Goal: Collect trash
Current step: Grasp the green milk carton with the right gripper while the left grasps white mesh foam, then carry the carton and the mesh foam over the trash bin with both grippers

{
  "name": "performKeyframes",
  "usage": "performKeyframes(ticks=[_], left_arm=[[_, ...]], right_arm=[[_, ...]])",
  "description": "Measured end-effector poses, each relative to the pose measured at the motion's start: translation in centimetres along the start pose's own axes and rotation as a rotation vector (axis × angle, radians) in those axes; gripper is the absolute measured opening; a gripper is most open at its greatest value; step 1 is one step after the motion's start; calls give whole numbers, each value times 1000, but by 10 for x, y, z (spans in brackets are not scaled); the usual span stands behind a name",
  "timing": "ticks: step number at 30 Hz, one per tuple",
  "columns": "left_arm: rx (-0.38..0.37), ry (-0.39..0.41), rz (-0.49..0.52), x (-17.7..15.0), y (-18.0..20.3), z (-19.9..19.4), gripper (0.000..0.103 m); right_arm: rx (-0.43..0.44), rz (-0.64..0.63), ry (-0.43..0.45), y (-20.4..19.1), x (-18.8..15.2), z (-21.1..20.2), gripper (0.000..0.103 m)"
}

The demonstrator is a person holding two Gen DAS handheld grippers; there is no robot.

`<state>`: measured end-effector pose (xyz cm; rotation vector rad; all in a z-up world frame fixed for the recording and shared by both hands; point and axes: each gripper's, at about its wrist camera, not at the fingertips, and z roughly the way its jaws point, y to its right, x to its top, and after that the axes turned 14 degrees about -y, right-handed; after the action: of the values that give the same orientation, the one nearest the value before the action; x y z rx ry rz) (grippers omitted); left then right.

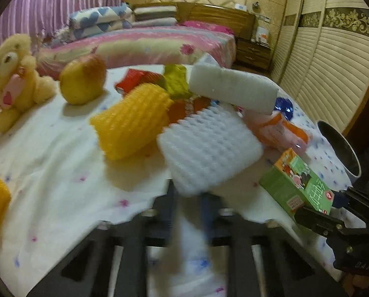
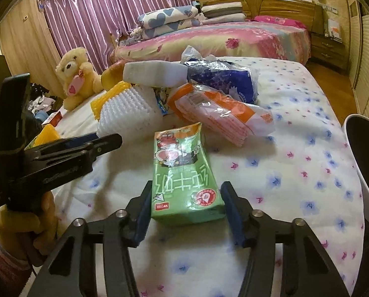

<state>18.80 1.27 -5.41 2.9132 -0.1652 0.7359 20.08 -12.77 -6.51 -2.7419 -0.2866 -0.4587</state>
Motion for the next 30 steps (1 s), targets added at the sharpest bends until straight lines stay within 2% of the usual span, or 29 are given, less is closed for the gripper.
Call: performKeyframes(ticks=[5,15,23,30], left_arm=[[-26,50,18,-7,2,-13,9],[-92,38,52,-41,25,-32,8],[-136,25,122,-37,58,-35,8],[-137,7,181,-25,86,-25,8]], right_arm=[[46,27,6,7,-6,-7,53],[42,76,47,25,-28,-34,53],[10,146,84,54,-45,-55,53],[-20,220,116,88,-57,-74,53]])
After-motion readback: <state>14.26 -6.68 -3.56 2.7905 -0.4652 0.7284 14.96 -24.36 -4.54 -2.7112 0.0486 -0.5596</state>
